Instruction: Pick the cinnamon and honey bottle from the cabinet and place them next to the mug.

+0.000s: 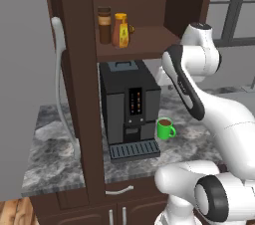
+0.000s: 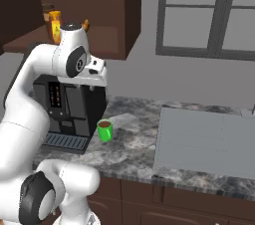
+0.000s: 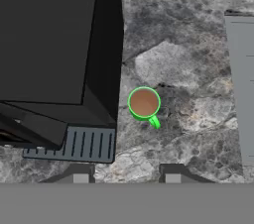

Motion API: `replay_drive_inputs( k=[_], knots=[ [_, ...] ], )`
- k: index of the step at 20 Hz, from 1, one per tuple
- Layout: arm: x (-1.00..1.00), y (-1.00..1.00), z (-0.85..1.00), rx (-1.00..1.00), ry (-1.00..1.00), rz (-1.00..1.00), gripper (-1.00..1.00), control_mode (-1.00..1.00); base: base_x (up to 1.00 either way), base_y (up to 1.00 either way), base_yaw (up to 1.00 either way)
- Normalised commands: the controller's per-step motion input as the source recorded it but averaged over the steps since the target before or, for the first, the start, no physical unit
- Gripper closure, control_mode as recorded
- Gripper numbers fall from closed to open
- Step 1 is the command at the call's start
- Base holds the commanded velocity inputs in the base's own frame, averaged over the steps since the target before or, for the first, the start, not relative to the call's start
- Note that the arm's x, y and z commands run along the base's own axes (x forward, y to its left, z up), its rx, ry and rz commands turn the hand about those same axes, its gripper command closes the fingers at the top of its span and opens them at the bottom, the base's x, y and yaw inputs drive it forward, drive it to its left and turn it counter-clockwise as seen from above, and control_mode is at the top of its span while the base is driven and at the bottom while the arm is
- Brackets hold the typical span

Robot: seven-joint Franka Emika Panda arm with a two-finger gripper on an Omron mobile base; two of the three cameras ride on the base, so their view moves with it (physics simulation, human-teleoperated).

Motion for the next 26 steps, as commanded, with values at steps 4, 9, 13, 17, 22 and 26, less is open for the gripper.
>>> replay_drive_inputs(
  k=[4,9,13,17,22,26],
  knots=[
    [-0.18,0.01,0.04,0.0,-0.07,0.0,-1.0,-1.0,0.0,0.0,0.0],
    [-0.38,0.46,0.67,0.01,-0.25,0.0,-1.0,-1.0,0.0,0.0,0.0],
    [-0.21,0.83,0.85,0.06,-0.33,0.05,-1.0,-1.0,0.0,0.0,0.0],
    [-0.09,0.81,0.87,0.08,-0.37,0.07,-1.0,-1.0,0.0,0.0,0.0],
    [-0.09,0.48,0.64,0.07,-0.34,0.02,-1.0,-1.0,0.0,0.0,0.0],
    [0.11,0.14,0.56,0.03,-0.22,0.0,-1.0,-1.0,0.0,0.0,0.0]
  ],
)
